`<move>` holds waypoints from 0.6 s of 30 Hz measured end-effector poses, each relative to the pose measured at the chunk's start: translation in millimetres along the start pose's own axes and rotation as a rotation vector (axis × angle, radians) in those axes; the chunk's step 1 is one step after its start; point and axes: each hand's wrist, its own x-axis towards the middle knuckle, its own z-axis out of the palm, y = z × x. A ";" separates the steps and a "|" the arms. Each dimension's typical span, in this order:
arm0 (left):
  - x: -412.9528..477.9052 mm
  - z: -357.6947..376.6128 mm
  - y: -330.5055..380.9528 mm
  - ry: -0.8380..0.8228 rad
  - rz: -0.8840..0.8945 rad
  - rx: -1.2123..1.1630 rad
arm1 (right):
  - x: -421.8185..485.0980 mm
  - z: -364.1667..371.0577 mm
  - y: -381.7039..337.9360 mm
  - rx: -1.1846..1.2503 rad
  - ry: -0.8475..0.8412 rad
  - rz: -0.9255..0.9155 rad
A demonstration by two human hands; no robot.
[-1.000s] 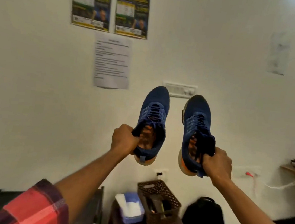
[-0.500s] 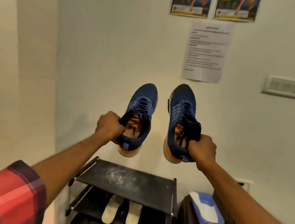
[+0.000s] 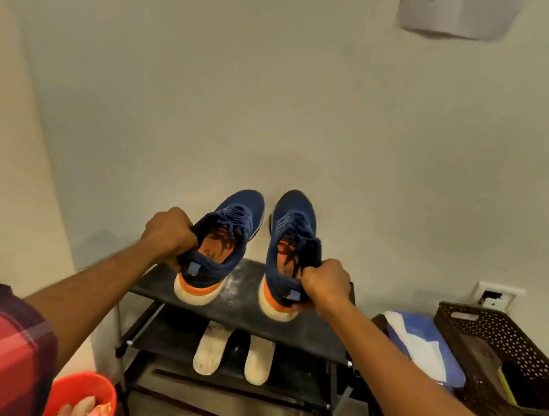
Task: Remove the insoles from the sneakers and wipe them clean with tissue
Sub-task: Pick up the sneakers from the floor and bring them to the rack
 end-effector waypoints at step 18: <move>70.2 94.9 -46.5 -0.265 -0.130 0.050 | 40.7 67.5 61.1 -0.077 -0.145 0.180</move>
